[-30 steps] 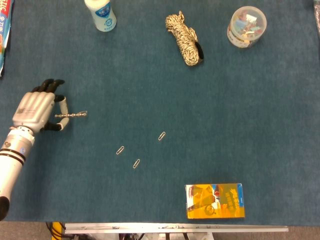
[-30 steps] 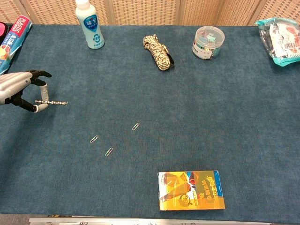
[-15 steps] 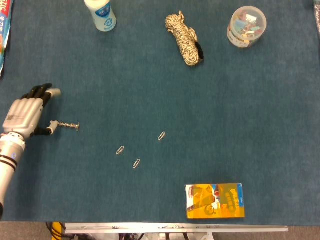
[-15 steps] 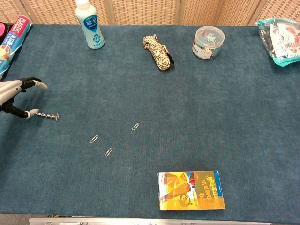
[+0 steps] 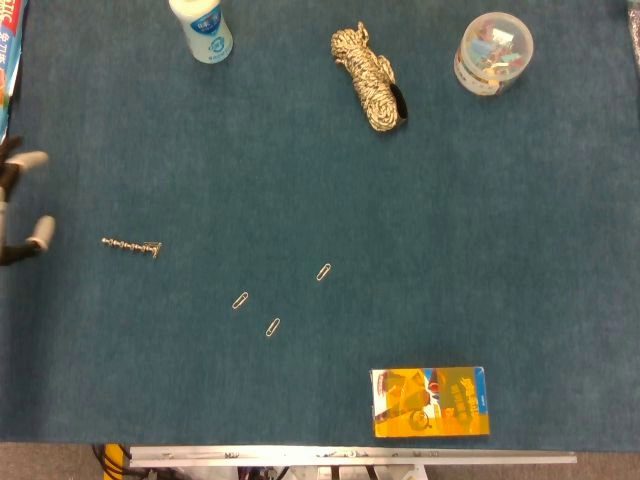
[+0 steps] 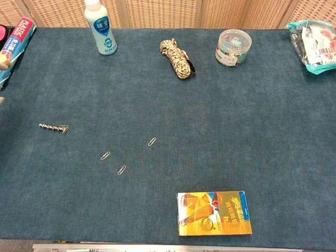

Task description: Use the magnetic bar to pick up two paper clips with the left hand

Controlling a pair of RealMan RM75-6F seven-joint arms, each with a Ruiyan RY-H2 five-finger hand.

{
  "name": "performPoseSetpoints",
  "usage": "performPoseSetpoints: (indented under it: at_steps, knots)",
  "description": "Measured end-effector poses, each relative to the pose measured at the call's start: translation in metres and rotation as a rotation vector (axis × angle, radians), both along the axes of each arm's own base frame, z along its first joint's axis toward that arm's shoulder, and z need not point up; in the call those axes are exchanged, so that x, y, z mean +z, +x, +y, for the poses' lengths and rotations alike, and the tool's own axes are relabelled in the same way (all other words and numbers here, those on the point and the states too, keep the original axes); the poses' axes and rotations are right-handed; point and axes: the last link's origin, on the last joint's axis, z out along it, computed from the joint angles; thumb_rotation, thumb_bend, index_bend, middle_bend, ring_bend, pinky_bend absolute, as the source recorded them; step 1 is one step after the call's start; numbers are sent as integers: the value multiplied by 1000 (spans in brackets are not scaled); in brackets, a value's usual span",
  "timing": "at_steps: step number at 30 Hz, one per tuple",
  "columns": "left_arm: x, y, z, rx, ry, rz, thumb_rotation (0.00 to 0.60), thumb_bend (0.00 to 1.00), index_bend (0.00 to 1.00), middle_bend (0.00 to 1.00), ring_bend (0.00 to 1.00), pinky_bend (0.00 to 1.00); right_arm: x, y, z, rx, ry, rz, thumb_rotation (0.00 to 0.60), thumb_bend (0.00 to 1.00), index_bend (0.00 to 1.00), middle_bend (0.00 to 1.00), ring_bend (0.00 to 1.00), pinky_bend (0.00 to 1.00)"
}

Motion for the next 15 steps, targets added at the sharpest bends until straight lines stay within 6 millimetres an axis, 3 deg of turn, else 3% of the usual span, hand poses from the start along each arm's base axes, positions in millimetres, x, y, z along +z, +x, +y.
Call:
performPoseSetpoints:
  at_steps: [8,15]
  knots:
    - [38,-15,-42,-16,134,110,600,345,325,209,127,170,-5,6,-4,-4,20,7,600,97,404,305,206,303]
    - [44,-10,-68,15,71,146,600,345,349,219,132,170,-12,10,-10,-6,53,16,600,98,404,305,206,303]
